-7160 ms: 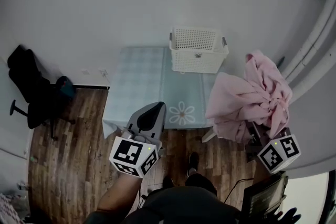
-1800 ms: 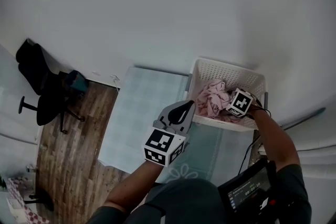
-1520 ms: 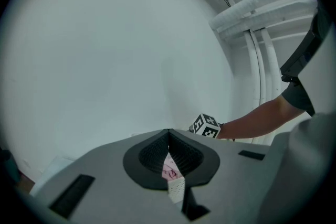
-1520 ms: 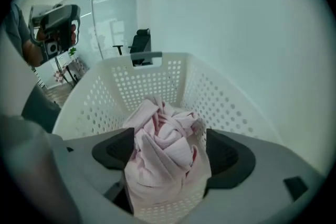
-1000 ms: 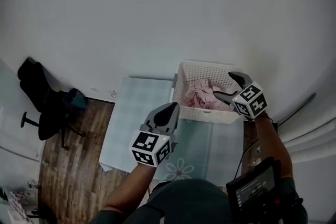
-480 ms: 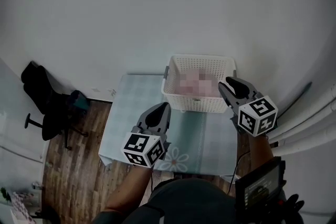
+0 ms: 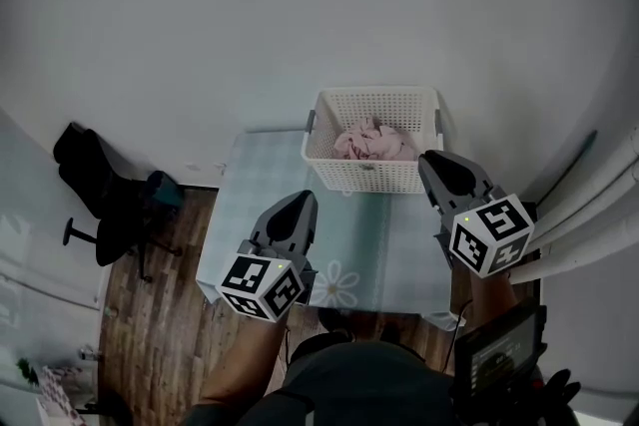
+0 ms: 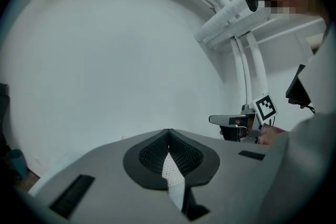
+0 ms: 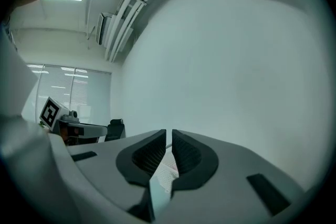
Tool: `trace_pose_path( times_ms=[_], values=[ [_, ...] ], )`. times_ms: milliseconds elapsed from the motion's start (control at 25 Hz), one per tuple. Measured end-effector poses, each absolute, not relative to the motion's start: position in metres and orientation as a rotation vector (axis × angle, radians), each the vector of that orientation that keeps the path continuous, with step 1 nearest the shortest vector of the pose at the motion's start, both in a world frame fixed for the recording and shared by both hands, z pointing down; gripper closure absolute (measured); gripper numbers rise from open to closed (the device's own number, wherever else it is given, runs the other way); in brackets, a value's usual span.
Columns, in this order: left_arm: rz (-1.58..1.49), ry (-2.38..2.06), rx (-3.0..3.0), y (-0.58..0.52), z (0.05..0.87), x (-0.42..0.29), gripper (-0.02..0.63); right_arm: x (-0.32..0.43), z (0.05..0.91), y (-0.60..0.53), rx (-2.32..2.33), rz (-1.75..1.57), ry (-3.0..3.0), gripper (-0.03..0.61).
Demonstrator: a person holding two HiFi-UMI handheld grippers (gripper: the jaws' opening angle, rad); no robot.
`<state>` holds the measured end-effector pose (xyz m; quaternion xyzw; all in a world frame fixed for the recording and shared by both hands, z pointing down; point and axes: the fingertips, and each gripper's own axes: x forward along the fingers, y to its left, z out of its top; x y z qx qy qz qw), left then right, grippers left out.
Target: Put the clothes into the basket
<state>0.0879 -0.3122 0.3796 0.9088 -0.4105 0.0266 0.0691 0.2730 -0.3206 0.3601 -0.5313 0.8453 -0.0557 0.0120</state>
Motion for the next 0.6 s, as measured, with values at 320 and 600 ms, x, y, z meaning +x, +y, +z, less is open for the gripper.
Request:
trace_pose_path(
  times_ms=[320,600],
  values=[
    [0.092,-1.249,2.805,-0.307,0.371,0.068,0.604,0.269,0.345,-0.3,-1.751,-0.173,2.549,0.552],
    [0.064,-1.197,2.859,-0.309,0.36,0.033,0.604,0.246,0.335,-0.286,-1.857,-0.133,2.457,0.56]
  ],
)
